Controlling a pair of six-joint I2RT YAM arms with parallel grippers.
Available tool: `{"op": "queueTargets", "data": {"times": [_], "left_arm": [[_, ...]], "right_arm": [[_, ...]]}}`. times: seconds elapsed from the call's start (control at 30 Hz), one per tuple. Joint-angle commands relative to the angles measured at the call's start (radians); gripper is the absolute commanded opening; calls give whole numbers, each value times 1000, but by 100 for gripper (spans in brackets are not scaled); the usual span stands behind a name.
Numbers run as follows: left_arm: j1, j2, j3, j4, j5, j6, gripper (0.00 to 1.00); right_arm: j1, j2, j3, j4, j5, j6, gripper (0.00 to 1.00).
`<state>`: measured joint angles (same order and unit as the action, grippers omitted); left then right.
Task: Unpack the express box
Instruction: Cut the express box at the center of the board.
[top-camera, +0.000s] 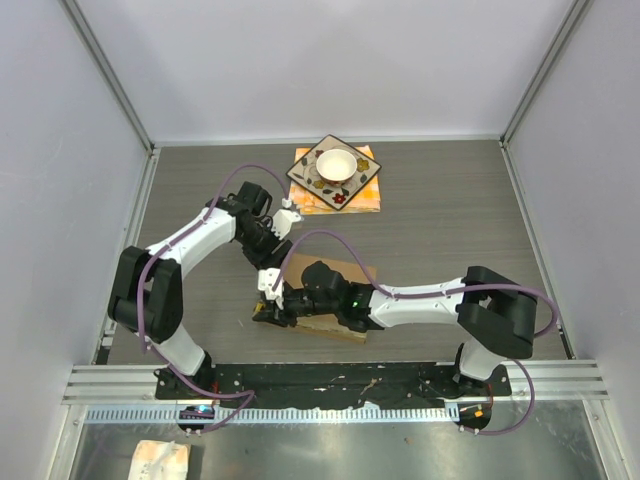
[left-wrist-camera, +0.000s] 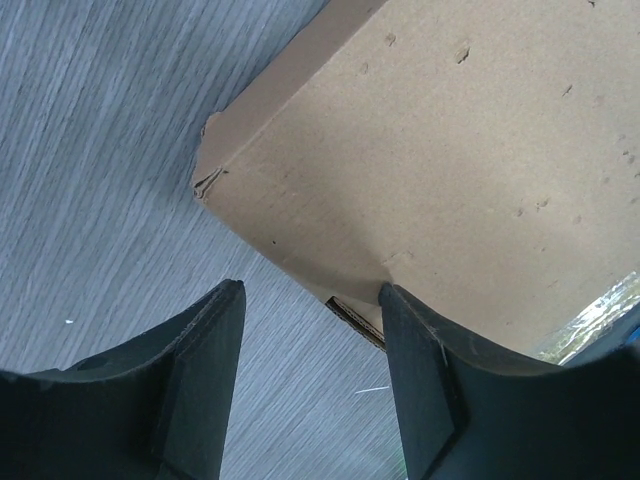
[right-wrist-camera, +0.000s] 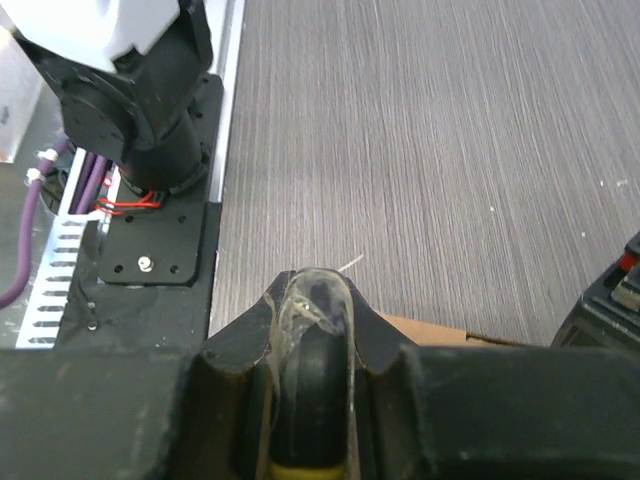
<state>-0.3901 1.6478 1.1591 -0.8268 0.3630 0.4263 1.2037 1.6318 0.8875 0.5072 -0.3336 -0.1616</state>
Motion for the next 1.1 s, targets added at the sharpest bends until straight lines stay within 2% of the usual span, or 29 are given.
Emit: {"op": "queueTargets", "data": {"times": [0.0,0.57,1.07], "left_arm": [[-3,43,-41,84,-39,25,59],[-3,52,-68,112,-79,32,57],[-4,64,-72,126,-76,37,55]], "right_arm": [[-15,8,-19,82,31,-4,1],[-33,25,-55,71,54,-23,1],[-30,46,-18,-162,80,-65,1]]}}
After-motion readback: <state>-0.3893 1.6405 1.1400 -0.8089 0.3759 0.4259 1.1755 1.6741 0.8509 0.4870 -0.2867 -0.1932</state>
